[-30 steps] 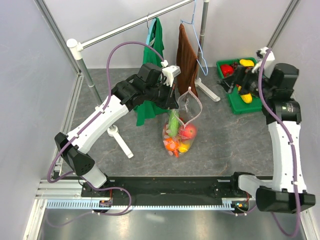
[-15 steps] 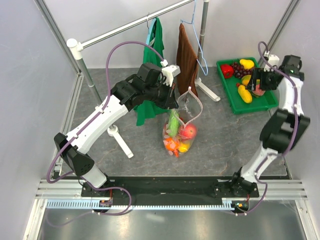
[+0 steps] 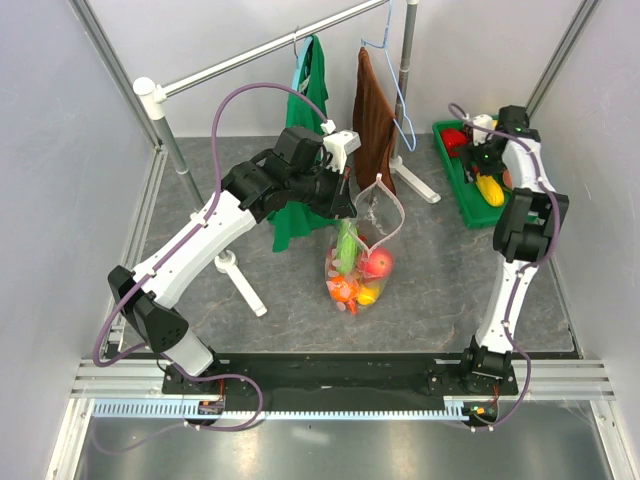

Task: Place the food in the zip-top bag and seal the zipper
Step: Pick up the fake fruit from the bin.

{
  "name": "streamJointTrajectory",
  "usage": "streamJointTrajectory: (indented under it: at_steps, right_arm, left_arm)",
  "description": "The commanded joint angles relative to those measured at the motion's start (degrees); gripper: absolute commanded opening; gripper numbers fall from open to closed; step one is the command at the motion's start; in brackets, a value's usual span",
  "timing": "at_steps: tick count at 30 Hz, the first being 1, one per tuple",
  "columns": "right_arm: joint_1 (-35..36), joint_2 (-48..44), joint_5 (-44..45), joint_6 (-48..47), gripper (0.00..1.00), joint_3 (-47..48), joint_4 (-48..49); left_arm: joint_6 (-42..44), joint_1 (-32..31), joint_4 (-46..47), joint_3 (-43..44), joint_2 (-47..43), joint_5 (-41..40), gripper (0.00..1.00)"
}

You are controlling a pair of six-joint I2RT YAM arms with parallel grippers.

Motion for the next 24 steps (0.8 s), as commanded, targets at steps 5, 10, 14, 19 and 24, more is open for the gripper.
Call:
streamJointTrajectory:
  at_steps: [5,10,14,19,24]
  right_arm:
    - [-0.04,6.25,9.58,-2.72,0.84,4.57,1.65]
    - [0.14,6.51,9.41,-2.28,0.79,3.51,1.48]
    - [0.05,4.68,9.23,-2.99,0.60,1.84,0.34]
    - [-0.56,-2.61,6.34,-2.90,0.32,-1.58,-0.89]
    - [-4.24,-15.23,-11.07,4.80,0.13,-3.51,-2.30]
  left_arm:
    - [1.16,0.36,1.11,-0.44,-1.42,-0.04,0.02]
    - [0.98,0.44,1.02,-0.27,-0.89,0.13,0.02]
    - [0.98,0.44,1.02,-0.35,-0.97,-0.13,0.02]
    - [0.72,0.44,1.02,-0.79,-1.06,-0.05,0.02]
    - [0.02,0.44,1.02,-1.14,-1.24,0.48,0.02]
